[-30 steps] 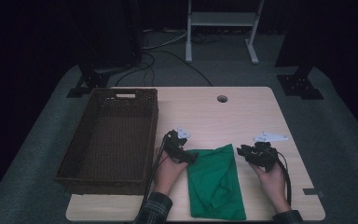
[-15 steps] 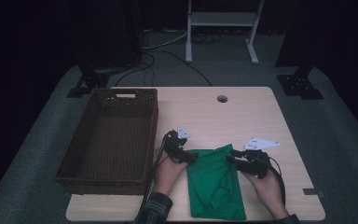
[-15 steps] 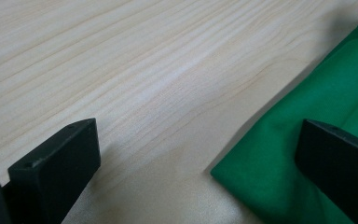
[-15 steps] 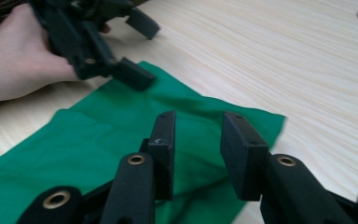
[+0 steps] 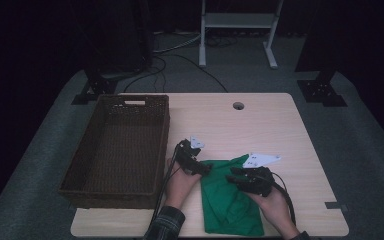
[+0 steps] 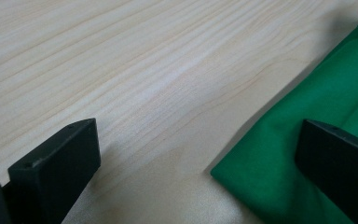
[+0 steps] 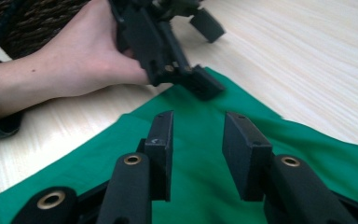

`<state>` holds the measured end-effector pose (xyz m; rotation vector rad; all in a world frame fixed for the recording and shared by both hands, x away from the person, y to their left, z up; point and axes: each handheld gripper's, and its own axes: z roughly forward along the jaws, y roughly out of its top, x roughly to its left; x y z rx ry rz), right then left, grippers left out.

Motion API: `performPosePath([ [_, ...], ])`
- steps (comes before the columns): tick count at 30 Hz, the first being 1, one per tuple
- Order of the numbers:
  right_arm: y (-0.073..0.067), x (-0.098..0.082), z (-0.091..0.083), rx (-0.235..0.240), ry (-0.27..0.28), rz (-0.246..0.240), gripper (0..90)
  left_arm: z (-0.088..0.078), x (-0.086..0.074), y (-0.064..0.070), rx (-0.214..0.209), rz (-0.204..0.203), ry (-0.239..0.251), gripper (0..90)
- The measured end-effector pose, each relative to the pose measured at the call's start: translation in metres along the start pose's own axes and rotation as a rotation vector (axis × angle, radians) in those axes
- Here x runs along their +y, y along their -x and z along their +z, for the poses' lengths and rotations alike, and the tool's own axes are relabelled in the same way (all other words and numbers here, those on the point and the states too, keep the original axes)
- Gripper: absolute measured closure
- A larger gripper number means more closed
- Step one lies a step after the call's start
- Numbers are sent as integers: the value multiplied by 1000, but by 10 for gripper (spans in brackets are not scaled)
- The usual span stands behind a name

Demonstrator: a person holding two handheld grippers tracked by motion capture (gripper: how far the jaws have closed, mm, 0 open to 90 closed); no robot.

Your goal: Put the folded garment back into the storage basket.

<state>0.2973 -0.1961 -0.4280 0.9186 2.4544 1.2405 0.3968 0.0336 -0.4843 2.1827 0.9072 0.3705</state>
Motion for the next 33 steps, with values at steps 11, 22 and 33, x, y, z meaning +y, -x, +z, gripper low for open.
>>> performPosePath([
  [11,-22,5,27,59,-43,-56,627,0,0,0,0,-2,1,0],
  [22,-32,10,52,88,-100,-91,600,0,0,0,0,-1,1,0],
  [33,-39,4,65,117,-176,-120,817,0,0,0,0,-1,0,0],
])
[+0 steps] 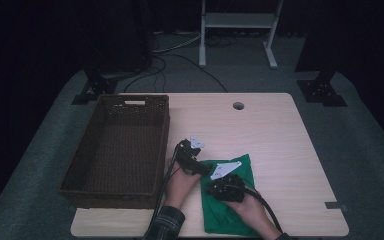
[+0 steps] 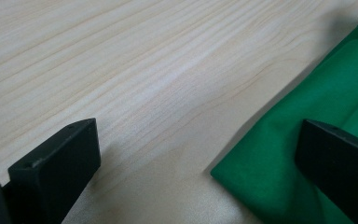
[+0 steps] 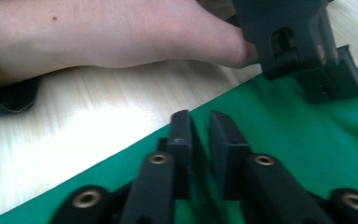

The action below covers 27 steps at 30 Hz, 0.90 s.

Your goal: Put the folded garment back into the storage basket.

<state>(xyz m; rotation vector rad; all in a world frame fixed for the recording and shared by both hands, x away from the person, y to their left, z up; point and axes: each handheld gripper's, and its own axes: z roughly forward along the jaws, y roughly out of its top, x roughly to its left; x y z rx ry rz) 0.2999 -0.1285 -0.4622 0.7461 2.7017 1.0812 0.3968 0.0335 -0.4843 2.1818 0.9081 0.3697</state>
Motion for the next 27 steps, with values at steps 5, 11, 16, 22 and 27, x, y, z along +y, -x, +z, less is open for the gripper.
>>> performPosePath([
  [5,3,-2,-8,2,10,20,856,0,0,0,0,0,1,0],
  [11,6,-6,-20,5,41,34,855,0,0,0,-1,0,1,0],
  [16,7,-10,-30,4,58,39,855,0,0,0,-1,0,1,0],
  [22,8,-17,-42,-7,73,52,856,0,0,0,-1,0,1,0],
  [27,9,-20,-50,-9,84,62,856,0,0,0,-1,-1,1,0],
])
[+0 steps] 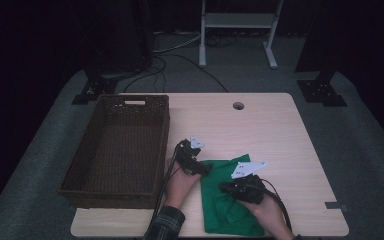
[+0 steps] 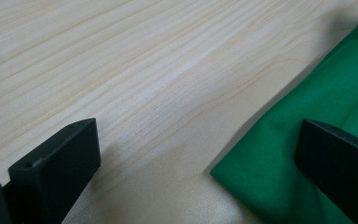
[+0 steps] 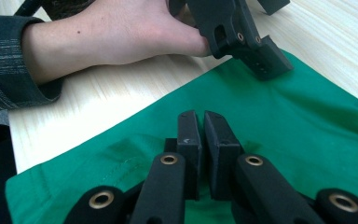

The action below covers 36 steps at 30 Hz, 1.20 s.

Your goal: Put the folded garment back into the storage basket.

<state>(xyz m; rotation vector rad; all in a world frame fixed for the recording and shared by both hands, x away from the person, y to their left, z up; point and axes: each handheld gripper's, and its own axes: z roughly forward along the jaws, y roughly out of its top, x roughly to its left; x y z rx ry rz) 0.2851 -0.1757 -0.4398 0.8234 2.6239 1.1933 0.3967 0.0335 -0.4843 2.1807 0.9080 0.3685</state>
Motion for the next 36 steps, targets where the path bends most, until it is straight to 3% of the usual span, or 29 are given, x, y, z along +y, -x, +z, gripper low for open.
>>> performPosePath([
  [36,1,-35,-46,-41,24,45,855,0,0,0,0,0,1,0],
])
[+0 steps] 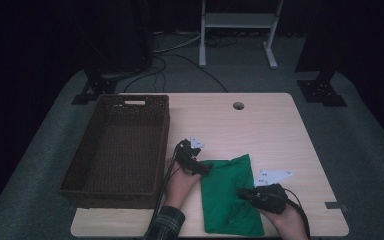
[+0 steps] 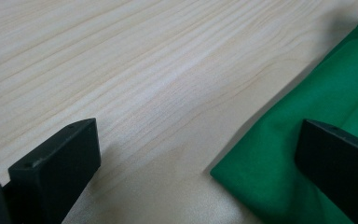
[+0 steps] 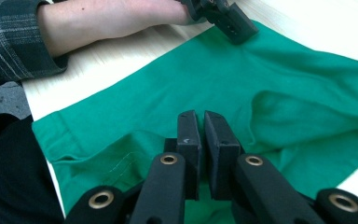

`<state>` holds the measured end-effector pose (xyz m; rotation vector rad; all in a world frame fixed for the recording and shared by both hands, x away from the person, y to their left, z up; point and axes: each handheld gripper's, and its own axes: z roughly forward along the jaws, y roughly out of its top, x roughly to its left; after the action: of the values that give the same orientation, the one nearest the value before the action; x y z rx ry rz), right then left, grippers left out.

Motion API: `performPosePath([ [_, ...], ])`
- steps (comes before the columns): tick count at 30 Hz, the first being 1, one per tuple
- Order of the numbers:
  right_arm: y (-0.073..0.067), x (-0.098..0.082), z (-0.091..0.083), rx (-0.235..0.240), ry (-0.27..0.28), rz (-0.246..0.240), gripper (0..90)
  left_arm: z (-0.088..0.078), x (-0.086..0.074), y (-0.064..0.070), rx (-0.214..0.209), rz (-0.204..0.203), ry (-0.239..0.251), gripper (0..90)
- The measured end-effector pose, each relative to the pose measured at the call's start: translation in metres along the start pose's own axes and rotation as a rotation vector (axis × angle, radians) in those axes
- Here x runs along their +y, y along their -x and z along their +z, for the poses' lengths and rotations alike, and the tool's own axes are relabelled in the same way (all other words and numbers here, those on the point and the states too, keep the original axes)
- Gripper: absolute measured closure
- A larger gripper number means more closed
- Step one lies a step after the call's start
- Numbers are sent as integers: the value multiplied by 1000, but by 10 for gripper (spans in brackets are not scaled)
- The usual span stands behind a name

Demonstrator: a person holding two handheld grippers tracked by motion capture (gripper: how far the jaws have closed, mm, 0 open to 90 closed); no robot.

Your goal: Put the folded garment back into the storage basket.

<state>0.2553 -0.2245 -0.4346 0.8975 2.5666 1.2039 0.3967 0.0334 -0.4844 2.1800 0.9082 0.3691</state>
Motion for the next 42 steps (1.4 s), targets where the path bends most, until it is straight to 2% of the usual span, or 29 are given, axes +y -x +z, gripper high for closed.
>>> performPosePath([
  [11,-4,-18,-13,-21,-12,10,852,0,0,0,0,1,-1,0],
  [19,-5,-30,-12,-30,-40,8,850,0,0,0,0,1,-1,0],
  [29,-6,-46,-13,-16,-59,33,833,0,0,0,0,1,0,0],
  [30,-5,-47,-13,-15,-59,34,814,0,0,0,0,1,-1,0],
  [31,-5,-47,-13,-13,-58,37,749,0,0,0,0,0,-1,0],
  [35,-1,-45,-14,-5,-19,50,378,0,0,0,0,1,-1,0],
  [39,3,-39,-10,-20,-11,57,204,0,0,0,0,0,0,0],
  [42,8,-35,-8,-29,4,62,148,0,0,0,0,-1,1,0],
])
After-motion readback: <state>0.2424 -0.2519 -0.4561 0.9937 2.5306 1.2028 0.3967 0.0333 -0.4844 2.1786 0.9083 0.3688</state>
